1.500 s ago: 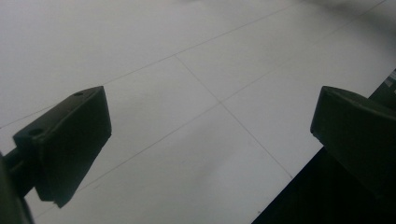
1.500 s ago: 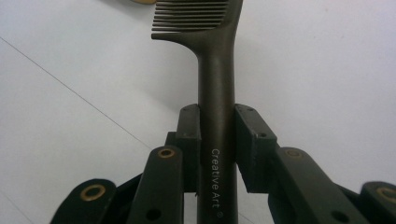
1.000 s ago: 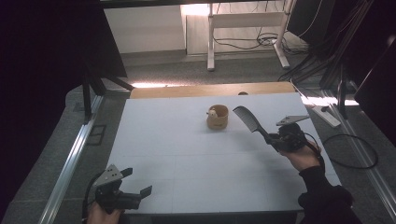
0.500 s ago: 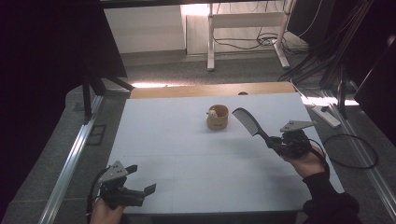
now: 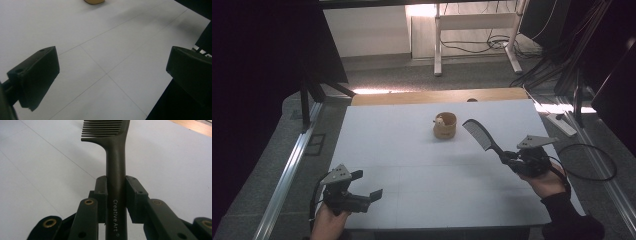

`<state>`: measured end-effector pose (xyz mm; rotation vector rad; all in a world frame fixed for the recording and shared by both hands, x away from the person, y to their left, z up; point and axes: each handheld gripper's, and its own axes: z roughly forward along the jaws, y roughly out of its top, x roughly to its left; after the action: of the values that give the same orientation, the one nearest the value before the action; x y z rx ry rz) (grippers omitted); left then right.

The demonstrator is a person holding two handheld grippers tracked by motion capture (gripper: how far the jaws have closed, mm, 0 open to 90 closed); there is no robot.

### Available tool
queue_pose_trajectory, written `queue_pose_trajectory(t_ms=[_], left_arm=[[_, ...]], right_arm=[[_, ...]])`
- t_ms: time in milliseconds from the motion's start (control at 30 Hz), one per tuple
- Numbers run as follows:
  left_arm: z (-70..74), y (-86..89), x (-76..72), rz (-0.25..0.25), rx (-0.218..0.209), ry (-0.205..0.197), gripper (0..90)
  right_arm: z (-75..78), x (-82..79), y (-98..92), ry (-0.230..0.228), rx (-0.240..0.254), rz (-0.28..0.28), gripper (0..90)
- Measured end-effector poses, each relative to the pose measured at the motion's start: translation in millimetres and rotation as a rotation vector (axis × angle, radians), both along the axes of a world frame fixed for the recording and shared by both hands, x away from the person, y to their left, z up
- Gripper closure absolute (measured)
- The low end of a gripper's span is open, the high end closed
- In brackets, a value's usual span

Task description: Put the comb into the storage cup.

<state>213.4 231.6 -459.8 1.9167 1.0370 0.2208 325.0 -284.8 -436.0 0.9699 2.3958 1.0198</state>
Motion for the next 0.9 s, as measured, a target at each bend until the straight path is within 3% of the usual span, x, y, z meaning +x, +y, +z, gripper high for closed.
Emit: queue_pose_trajectory(t_ms=[900], left_arm=[[21.8,-20.8,40.6,-0.087,-0.02,-0.006,0.0]], right_arm=[[2.0,-28.2,0.6,-0.048,-0.01,0.031,72.5]])
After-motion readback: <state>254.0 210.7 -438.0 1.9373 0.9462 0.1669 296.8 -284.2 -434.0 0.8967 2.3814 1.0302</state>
